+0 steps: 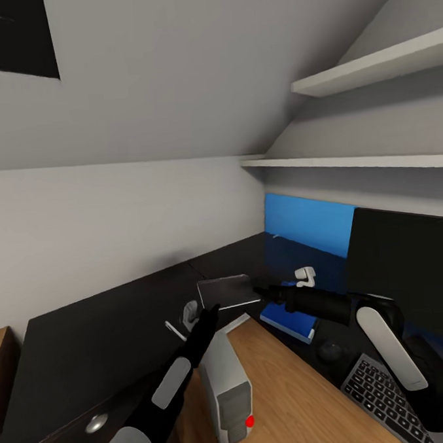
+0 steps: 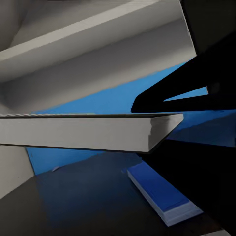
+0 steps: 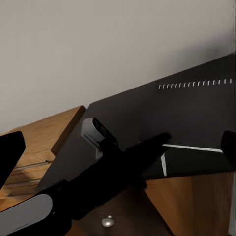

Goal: In the bedroom, organize the workspace by keeping the computer under the desk, ensuring the monitor is on the desk, placing the keyboard on the desk next to the monitor, placing the mouse on the desk next to the keyboard, moving the folder from the swivel chair onto the desk next to the mouse, stacking the notebook on top of the folder with the pen on top of the notebook, and positioning the swivel chair next to the desk.

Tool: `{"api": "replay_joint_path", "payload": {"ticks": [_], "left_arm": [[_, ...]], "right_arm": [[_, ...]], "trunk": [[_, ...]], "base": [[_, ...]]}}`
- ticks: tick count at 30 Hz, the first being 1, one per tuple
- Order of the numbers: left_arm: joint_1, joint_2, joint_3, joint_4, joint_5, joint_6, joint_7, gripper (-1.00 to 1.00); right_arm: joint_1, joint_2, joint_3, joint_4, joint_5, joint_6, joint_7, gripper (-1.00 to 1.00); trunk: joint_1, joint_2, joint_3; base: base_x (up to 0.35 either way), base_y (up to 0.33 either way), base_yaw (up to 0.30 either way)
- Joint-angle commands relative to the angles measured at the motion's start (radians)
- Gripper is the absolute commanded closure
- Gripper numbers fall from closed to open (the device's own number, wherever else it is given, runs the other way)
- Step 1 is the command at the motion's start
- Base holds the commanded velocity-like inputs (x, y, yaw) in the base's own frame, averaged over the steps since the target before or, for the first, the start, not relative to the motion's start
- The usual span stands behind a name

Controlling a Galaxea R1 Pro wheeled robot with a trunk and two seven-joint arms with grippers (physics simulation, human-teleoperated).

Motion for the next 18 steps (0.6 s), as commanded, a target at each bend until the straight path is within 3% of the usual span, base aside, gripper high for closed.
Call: {"api": "replay_joint_path", "payload": {"ticks": [1, 18], "left_arm": [[0.000, 0.000, -0.002, 0.004, 0.016, 0.002, 0.000, 1.00], [0.000, 0.009, -0.002, 0.034, 0.032, 0.041, 0.017, 1.00]], "right_arm": [[-0.001, 0.000, 0.000, 0.000, 0.001, 0.003, 0.003, -1.00], [0.002, -0.002, 0.008, 0.000, 0.001, 0.001, 0.002, -1.00]], "trunk": [[0.000, -0.001, 0.000], [0.000, -0.001, 0.014]], "base": [[0.000, 0.000, -0.226], [0.000, 0.000, -0.224]]}}
